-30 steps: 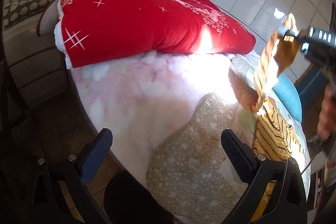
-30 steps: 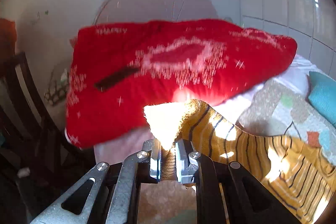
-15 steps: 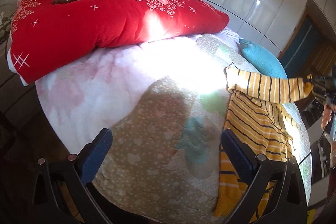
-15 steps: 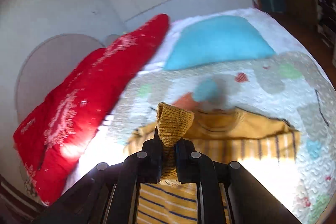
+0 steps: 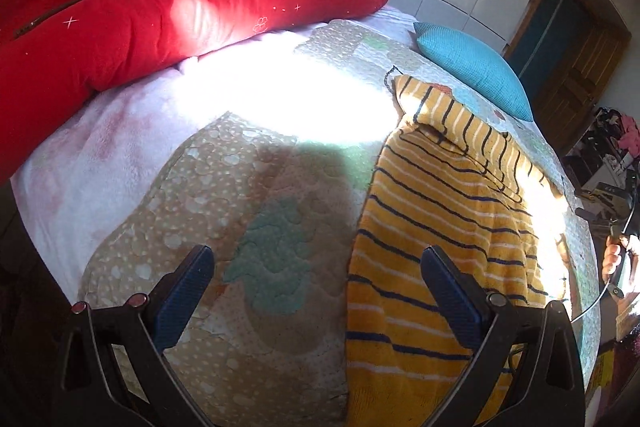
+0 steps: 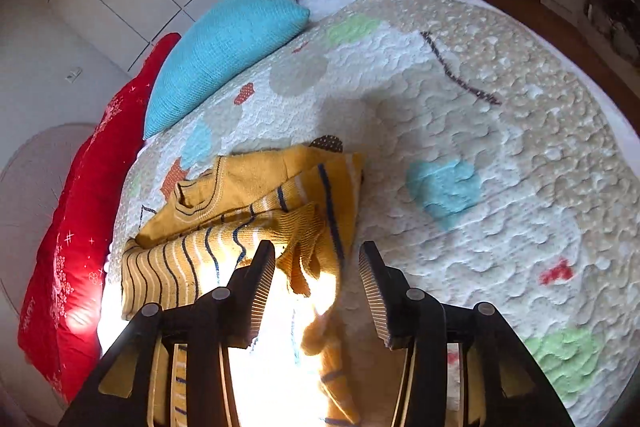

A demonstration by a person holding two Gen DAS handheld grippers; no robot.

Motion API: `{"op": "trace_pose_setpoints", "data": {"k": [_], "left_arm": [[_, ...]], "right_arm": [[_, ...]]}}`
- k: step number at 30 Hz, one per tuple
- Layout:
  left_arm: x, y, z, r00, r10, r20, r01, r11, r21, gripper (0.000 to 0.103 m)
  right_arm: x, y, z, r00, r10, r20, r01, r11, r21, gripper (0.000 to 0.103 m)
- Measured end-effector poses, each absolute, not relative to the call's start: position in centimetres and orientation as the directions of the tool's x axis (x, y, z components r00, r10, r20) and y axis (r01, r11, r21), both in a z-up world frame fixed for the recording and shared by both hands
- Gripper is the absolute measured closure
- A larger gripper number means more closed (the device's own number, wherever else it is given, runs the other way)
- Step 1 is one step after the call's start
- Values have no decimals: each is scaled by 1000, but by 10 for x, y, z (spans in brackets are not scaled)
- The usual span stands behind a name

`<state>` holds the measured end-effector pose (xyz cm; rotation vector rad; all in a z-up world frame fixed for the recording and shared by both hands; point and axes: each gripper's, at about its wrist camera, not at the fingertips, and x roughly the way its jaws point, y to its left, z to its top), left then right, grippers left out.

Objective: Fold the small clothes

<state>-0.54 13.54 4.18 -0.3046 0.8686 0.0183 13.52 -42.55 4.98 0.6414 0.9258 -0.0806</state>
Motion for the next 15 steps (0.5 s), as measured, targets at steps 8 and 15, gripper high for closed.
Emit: {"op": "trace_pose_setpoints", "data": {"k": [8, 15], "left_arm": [[0, 133, 29, 608, -165, -776, -88, 958, -272, 0], [8, 126, 4, 530, -307, -791, -24, 927, -375, 0]], "right_arm": [[51, -431, 129, 476, -491, -729, 308, 870, -385, 38], [-43, -390, 84, 519, 171, -838, 97, 962, 257, 38]]}}
